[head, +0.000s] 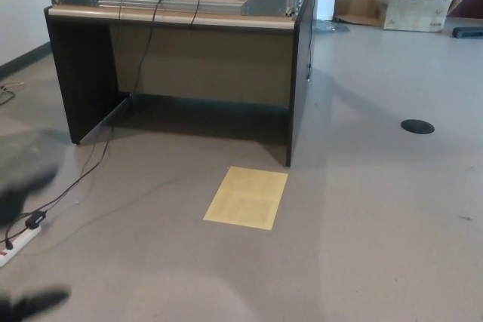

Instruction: A person hands over a black lunchbag to the robot and the robot uses its left hand to grab the strips of the lunchbag, the gives it back to the person.

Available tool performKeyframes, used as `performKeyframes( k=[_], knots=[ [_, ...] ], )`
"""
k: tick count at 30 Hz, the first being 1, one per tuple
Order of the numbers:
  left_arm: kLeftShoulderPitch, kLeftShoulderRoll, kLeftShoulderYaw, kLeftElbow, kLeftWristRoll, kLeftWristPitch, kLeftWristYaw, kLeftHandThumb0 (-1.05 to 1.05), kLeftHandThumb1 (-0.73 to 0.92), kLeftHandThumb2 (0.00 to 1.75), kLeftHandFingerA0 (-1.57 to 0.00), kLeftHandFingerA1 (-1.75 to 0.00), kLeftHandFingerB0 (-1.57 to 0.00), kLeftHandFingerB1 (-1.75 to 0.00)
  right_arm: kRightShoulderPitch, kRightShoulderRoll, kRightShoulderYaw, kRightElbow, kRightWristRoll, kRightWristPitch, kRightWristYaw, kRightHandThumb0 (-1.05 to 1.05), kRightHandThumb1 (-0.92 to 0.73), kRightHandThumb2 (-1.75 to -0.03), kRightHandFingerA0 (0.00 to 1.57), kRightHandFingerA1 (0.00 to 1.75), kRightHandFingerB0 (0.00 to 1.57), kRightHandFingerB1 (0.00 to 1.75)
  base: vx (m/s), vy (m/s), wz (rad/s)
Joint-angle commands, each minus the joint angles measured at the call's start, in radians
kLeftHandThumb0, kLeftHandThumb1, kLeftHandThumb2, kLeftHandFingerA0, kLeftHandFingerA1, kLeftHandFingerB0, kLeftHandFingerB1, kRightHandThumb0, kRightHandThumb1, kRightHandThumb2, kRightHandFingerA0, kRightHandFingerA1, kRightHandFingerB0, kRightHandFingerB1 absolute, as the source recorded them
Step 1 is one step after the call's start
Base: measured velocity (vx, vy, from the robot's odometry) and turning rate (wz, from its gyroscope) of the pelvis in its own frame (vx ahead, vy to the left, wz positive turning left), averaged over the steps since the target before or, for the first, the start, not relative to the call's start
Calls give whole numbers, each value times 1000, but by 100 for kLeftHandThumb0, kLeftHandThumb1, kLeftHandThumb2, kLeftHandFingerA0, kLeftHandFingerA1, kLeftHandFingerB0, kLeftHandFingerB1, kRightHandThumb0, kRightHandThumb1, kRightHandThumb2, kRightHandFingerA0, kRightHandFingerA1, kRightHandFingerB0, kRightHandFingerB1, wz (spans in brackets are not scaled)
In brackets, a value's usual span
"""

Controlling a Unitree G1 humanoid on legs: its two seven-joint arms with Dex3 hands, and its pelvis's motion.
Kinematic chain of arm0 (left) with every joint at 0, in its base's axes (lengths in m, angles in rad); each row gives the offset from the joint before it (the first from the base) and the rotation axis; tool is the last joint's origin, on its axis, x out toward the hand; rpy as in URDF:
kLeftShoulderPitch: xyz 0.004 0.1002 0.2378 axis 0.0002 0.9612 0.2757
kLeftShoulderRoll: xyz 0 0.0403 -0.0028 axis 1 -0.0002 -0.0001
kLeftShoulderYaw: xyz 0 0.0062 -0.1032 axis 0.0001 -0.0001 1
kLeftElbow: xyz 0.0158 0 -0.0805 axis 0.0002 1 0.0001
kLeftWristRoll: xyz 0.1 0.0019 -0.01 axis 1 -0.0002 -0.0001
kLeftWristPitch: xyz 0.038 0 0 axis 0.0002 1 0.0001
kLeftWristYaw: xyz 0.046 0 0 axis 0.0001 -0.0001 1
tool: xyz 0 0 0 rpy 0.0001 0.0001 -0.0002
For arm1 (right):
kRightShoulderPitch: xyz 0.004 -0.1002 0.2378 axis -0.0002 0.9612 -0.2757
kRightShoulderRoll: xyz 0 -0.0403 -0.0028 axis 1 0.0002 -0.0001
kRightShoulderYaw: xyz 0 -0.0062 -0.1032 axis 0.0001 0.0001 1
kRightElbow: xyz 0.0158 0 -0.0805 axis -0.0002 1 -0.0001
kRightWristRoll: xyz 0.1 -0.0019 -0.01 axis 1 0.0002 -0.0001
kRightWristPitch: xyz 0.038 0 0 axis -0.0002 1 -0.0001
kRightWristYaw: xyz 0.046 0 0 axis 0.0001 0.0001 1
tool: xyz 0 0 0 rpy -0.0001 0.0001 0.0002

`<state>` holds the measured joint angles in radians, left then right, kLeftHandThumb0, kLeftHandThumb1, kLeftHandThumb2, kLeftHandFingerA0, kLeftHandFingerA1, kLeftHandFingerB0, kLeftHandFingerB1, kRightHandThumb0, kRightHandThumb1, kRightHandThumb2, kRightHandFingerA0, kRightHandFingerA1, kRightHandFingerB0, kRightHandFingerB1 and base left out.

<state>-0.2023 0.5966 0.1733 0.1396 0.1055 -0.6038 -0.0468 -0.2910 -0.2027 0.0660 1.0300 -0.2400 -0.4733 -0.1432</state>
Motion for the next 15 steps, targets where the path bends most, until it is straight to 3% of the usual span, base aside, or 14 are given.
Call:
performKeyframes(
  k=[1, 8, 9, 13, 15],
  knots=[
    [-145, 76, -6, -87, -75, 96, -131, -55, 35, 65, -11, -19, -11, -23, -20, -26, 1, 24, -14, -60, -37, -60, -56, -97, 39, 59, 24, 49, 0, 0, 0],
    [-354, 86, -69, -129, -84, 158, -211, -48, 33, 71, -2, -28, -9, -32, -35, -25, 2, 29, -16, -62, -43, -63, -58, -96, 39, 57, 26, 49, 0, 0, 0],
    [-412, 71, -90, -142, -81, 189, -221, -58, 39, 66, -12, -19, -15, -22, -38, -25, 3, 30, -17, -61, -44, -64, -59, -96, 38, 57, 26, 49, 0, 0, 0],
    [-572, 24, -163, -155, -48, 249, -244, -49, 33, 72, -1, -26, -10, -29, -38, -27, 2, 29, -10, -66, -37, -63, -58, -95, 38, 57, 26, 49, 0, 0, 0],
    [-628, -2, -192, -151, -27, 268, -248, -52, 36, 70, -6, -20, -13, -24, -45, -25, -1, 32, -3, -71, -26, -63, -58, -96, 38, 57, 26, 48, 0, 0, 0]
  ],
)
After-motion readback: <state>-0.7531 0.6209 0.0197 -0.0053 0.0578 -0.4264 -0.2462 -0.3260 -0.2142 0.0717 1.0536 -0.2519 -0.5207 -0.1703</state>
